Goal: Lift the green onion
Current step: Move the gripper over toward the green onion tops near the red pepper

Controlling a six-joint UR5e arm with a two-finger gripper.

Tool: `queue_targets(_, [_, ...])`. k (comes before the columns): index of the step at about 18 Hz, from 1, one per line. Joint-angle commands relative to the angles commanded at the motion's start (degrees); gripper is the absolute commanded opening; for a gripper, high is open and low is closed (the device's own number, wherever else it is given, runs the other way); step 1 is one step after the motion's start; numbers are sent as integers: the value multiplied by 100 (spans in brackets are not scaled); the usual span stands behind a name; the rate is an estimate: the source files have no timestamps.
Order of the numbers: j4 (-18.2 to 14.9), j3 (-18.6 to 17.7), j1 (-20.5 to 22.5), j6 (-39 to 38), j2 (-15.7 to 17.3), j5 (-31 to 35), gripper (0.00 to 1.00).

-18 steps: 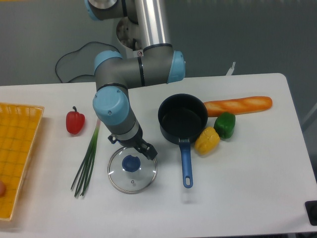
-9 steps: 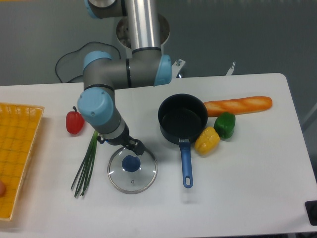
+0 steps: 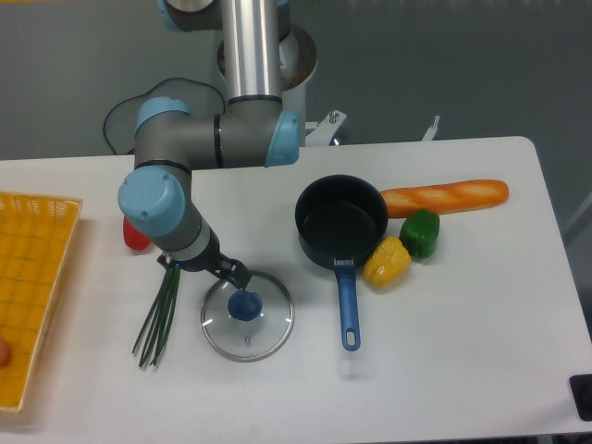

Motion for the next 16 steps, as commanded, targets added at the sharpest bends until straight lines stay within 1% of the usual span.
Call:
queue_targets(4, [9,-176,-62,-9,70,18,100])
queue_targets(9, [62,-176,-80,9,70,-52,100])
queue_targets(11, [62,-158,-71,-9,88,-228,100])
queue_targets(16, [53,-167,-106,-158,97,-255,100])
